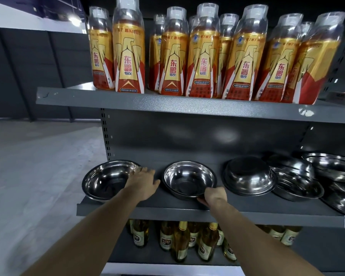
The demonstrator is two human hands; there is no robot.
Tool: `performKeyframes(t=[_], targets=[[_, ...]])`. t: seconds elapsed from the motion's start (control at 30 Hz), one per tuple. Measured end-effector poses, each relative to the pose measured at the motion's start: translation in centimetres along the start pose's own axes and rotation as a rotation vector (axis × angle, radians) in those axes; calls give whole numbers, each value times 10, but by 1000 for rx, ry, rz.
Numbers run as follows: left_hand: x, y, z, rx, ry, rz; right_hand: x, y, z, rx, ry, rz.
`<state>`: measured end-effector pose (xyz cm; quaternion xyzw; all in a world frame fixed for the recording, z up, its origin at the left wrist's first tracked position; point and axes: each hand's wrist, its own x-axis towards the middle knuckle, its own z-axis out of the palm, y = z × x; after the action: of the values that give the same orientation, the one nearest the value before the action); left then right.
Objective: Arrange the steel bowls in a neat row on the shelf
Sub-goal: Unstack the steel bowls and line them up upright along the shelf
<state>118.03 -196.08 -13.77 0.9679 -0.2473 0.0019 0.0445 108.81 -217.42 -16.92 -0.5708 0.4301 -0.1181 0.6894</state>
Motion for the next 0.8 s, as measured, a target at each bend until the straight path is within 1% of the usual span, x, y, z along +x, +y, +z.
performKeyframes(t=[0.13, 0.23, 0.4, 0.57, 0.8], targets=[[-1, 5, -1, 19, -12, -9, 6, 5, -5, -69, 11, -5], [-3, 13, -2, 25, -14, -19, 9, 7, -12, -125, 32, -49], [-11, 33, -2, 27, -10, -19, 16, 5, -30, -78, 39, -110], [-14, 59, 0, 3, 29, -1, 18, 4, -54, -6, 17, -87], [-8, 99, -1, -64, 42, 112, 8, 0, -86, 18, 62, -108]])
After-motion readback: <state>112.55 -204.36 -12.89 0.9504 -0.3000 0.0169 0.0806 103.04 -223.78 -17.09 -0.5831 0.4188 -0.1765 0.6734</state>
